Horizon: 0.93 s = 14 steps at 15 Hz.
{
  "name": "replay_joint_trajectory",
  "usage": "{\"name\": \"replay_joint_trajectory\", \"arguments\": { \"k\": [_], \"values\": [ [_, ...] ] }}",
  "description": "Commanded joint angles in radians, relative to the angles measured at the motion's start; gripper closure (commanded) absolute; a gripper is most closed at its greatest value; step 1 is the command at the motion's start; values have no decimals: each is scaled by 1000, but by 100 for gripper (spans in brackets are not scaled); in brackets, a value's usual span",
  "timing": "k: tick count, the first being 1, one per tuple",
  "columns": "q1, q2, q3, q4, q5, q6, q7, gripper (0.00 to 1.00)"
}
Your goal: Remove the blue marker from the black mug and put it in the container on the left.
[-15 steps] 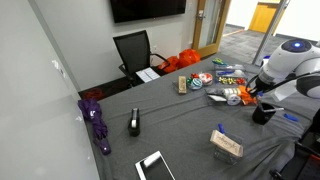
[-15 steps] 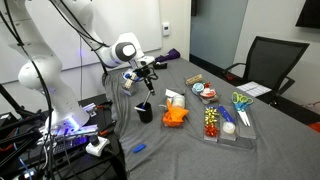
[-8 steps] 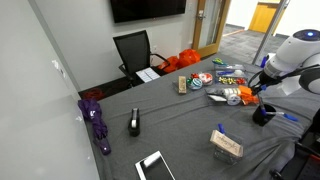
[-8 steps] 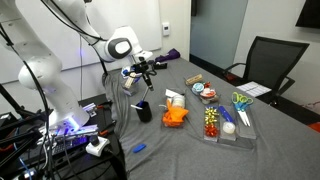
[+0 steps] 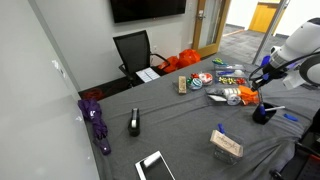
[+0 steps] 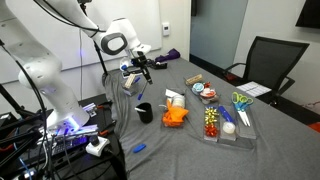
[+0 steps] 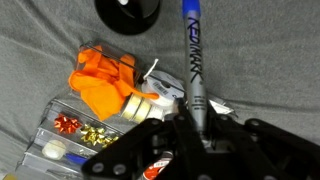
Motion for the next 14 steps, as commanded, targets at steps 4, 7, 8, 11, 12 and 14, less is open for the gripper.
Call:
{"name": "replay_joint_trajectory", "arguments": {
  "k": [4, 7, 8, 11, 12, 14],
  "values": [
    [-17, -67, 25, -29, 128, -37, -108, 96],
    [-4, -80, 54, -29, 167, -81, -78, 96],
    [3, -82, 67, -27, 184, -104, -67, 96],
    [21, -91, 120, -19, 230, -191, -15, 96],
    [32, -91, 135, -16, 253, -214, 8, 96],
    [55, -84, 161, -6, 310, -255, 60, 96]
  ]
}}
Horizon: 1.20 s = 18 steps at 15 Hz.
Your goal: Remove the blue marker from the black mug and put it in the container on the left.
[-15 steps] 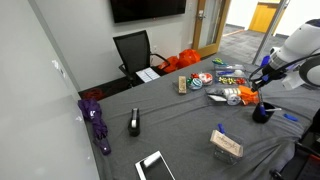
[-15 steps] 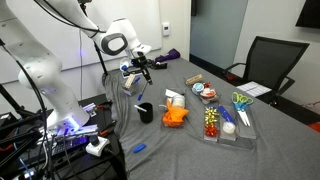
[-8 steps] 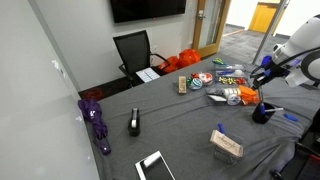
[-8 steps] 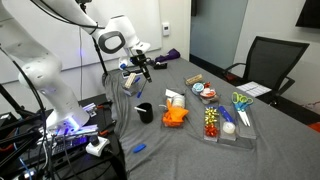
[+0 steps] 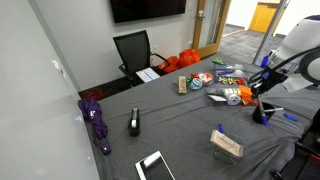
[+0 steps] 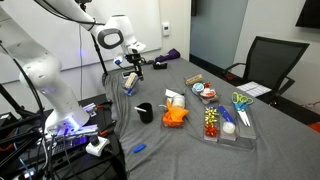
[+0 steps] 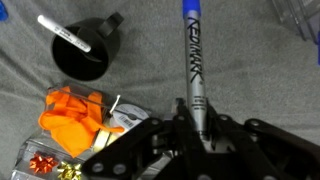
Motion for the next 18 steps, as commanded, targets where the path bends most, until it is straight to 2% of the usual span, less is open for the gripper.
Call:
{"name": "replay_joint_trajectory", "arguments": {
  "k": [1, 4, 8, 13, 18],
  "values": [
    [35, -6, 46, 10, 104, -83, 82, 96],
    [59, 19, 81, 24, 178, -91, 178, 96],
    [85, 52, 122, 36, 259, -45, 288, 96],
    [69, 133, 173, 74, 196, 17, 444, 96],
    [68, 229, 169, 114, 76, 131, 583, 96]
  ]
}}
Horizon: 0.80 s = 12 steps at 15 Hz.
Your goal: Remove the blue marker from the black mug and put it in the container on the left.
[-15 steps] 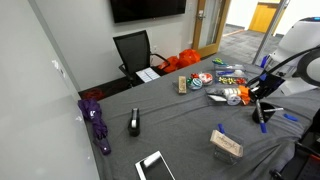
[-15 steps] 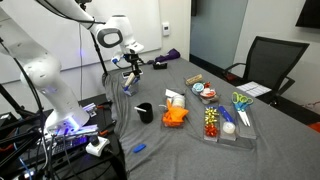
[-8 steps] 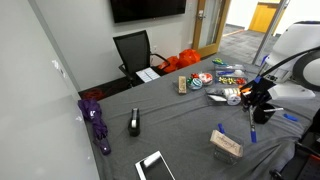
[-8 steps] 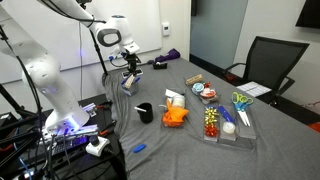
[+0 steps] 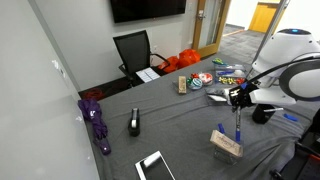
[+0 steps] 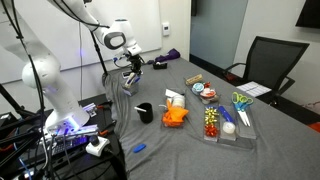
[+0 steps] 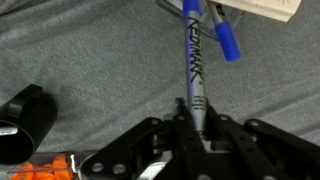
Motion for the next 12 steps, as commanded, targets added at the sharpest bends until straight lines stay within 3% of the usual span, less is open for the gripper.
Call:
{"name": "replay_joint_trajectory", "arguments": {
  "k": [1, 12],
  "values": [
    [-12, 83, 2, 43, -86, 76, 85, 96],
    [-10, 157, -21, 23, -381, 189, 300, 96]
  ]
}}
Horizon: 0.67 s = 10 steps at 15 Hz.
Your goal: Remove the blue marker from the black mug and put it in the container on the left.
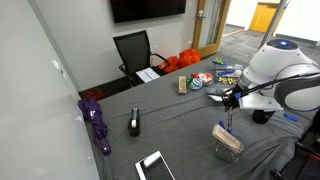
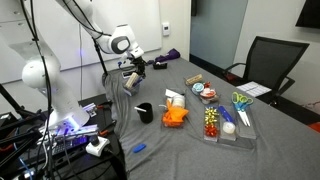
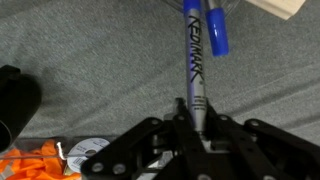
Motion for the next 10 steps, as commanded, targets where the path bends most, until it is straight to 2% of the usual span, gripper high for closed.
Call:
{"name": "replay_joint_trajectory", "arguments": {
  "k": [1, 5, 6, 7, 10],
  "values": [
    [-7, 37, -7, -14, -101, 51, 66, 96],
    [-3, 55, -9, -26, -178, 47, 123, 96],
    [-2, 59, -8, -29, -184, 44, 129, 57],
    [-2, 59, -7, -32, -188, 40, 132, 56],
    [-3, 50, -4, -35, -171, 26, 114, 38]
  ]
}}
